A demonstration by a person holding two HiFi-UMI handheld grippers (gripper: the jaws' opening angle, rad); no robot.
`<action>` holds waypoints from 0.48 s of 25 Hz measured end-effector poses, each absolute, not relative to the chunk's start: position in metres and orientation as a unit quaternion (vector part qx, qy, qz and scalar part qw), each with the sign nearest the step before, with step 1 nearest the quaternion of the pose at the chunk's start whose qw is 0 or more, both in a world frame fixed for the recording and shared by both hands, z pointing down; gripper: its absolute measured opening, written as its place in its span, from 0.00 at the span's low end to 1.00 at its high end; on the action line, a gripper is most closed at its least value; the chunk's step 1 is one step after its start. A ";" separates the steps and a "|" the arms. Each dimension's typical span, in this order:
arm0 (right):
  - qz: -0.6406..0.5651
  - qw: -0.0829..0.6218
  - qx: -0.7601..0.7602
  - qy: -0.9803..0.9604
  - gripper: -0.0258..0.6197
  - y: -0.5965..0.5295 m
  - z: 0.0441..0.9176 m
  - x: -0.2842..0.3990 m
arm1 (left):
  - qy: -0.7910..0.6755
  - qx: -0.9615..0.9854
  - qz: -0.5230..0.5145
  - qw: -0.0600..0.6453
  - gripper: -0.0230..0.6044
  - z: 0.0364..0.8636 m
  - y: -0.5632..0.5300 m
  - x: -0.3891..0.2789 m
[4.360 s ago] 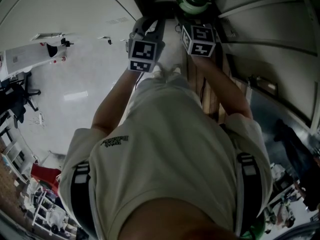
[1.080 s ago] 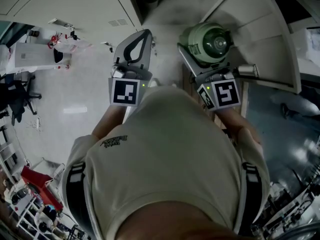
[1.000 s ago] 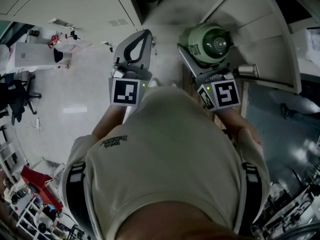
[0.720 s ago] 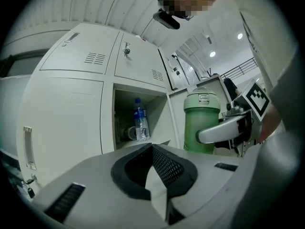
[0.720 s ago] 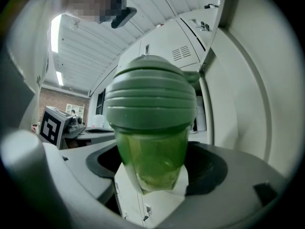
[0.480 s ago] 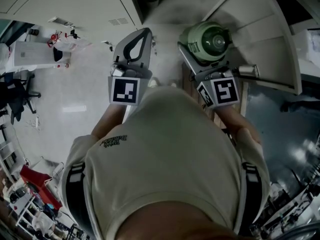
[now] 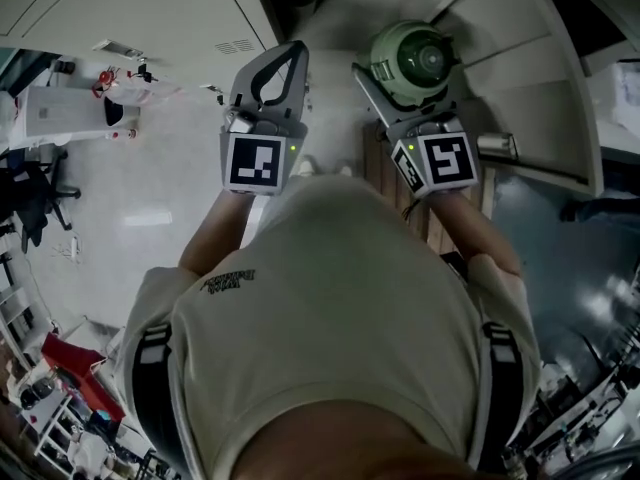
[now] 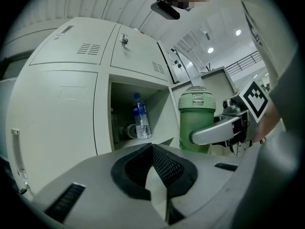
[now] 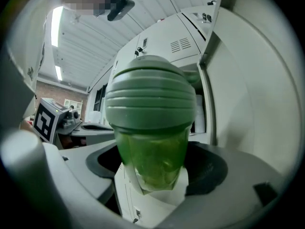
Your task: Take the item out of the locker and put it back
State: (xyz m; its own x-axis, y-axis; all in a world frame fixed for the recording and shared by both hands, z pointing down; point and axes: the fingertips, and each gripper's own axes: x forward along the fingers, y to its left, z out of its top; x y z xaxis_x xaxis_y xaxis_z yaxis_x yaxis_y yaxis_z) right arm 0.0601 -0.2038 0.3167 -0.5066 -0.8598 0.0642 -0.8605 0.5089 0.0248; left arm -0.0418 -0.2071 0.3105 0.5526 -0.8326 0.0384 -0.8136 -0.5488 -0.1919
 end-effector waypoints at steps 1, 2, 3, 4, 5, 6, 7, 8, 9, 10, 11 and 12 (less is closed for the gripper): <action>0.002 0.038 0.496 -0.868 0.66 -0.208 0.318 0.060 | 0.468 -0.878 -0.066 0.076 0.06 0.312 -0.210 -0.042; -0.002 0.042 0.496 -0.867 0.66 -0.212 0.319 0.060 | 0.467 -0.878 -0.069 0.076 0.06 0.313 -0.213 -0.041; -0.006 0.045 0.496 -0.867 0.66 -0.216 0.319 0.059 | 0.466 -0.879 -0.071 0.075 0.06 0.315 -0.216 -0.041; -0.010 0.047 0.497 -0.867 0.66 -0.220 0.320 0.059 | 0.465 -0.879 -0.071 0.073 0.06 0.316 -0.219 -0.040; -0.012 0.048 0.497 -0.866 0.66 -0.225 0.320 0.058 | 0.464 -0.880 -0.070 0.070 0.06 0.318 -0.222 -0.039; -0.012 0.047 0.499 -0.865 0.66 -0.229 0.322 0.058 | 0.464 -0.881 -0.069 0.067 0.06 0.320 -0.226 -0.038; -0.011 0.046 0.502 -0.864 0.66 -0.233 0.323 0.057 | 0.463 -0.881 -0.069 0.064 0.06 0.322 -0.229 -0.037; -0.010 0.047 0.504 -0.863 0.66 -0.237 0.326 0.056 | 0.462 -0.882 -0.070 0.063 0.06 0.325 -0.233 -0.036; -0.010 0.051 0.505 -0.862 0.66 -0.241 0.329 0.055 | 0.461 -0.882 -0.071 0.064 0.06 0.328 -0.237 -0.034; -0.009 0.056 0.506 -0.861 0.66 -0.246 0.332 0.054 | 0.458 -0.883 -0.070 0.067 0.06 0.332 -0.242 -0.033; -0.007 0.060 0.507 -0.860 0.66 -0.250 0.336 0.053 | 0.456 -0.885 -0.069 0.070 0.06 0.335 -0.247 -0.030; -0.005 0.064 0.509 -0.859 0.66 -0.254 0.341 0.052 | 0.454 -0.886 -0.069 0.073 0.06 0.339 -0.251 -0.028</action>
